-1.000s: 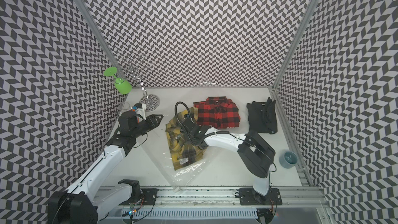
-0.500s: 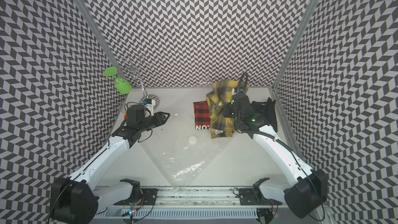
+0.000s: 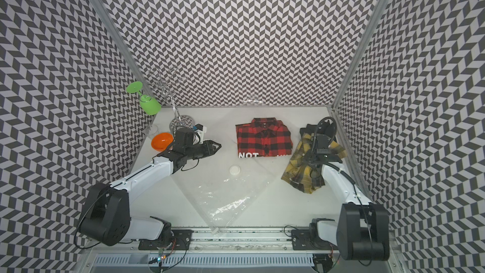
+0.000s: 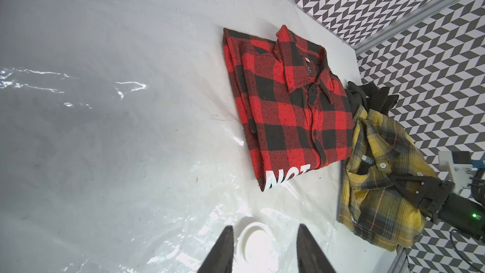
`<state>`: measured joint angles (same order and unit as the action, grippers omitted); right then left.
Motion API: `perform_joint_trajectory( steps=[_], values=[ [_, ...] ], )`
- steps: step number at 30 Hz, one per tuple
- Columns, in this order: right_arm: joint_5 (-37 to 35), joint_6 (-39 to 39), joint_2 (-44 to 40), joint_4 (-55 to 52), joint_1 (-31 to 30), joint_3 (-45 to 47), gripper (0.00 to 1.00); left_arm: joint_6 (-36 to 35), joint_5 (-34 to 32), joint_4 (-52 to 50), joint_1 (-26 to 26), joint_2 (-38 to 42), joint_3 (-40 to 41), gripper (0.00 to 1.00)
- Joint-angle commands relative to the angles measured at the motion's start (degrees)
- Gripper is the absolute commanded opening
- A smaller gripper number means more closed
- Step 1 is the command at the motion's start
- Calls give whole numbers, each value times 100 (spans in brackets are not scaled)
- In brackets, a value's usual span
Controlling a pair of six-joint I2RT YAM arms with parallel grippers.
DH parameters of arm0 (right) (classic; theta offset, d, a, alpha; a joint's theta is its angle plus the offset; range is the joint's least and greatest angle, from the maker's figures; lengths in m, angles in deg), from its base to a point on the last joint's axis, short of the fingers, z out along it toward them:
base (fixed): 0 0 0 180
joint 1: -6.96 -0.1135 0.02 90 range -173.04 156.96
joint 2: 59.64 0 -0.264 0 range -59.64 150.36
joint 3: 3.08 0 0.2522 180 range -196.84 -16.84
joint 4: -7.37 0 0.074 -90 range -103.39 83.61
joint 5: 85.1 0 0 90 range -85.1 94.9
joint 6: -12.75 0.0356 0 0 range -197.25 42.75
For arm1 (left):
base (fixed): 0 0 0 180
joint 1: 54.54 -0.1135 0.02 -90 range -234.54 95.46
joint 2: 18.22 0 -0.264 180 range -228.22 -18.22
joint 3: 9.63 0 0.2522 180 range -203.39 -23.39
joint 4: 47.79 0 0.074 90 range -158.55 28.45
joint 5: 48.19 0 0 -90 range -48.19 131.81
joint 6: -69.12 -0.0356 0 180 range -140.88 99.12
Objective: Place the folded shirt into the vacuum bag
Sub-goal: Place the shirt at the center of the board.
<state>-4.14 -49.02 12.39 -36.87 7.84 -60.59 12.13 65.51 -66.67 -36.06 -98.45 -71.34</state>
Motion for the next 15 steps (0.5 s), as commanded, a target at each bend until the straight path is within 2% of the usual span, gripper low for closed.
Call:
perform_joint_trajectory(
  steps=[1,2,4,5,6,8,11,15],
  values=[
    [-625,57,35,-24,4,-149,52,-40,-84,73,-85,-67,-296,42],
    [-714,45,53,-95,0,-200,60,-48,-139,5,-111,-105,-347,42],
    [-844,-1,57,-230,-1,-326,86,-95,-243,-176,-175,-177,-508,44],
    [-845,-41,38,-284,0,-398,94,-125,-294,-256,-200,-202,-567,45],
    [-792,-103,5,-336,-13,-502,98,-190,-350,-345,-218,-219,-629,46],
    [-736,-133,-60,-515,-63,-753,99,-308,-515,-503,-254,-224,-721,49],
    [-1012,-170,-229,-808,-252,-1261,99,-437,-652,-703,-340,-182,-825,53],
    [-2004,-230,1,-1435,-853,-2151,99,-644,-931,-1016,-431,20,-922,56]
  ],
)
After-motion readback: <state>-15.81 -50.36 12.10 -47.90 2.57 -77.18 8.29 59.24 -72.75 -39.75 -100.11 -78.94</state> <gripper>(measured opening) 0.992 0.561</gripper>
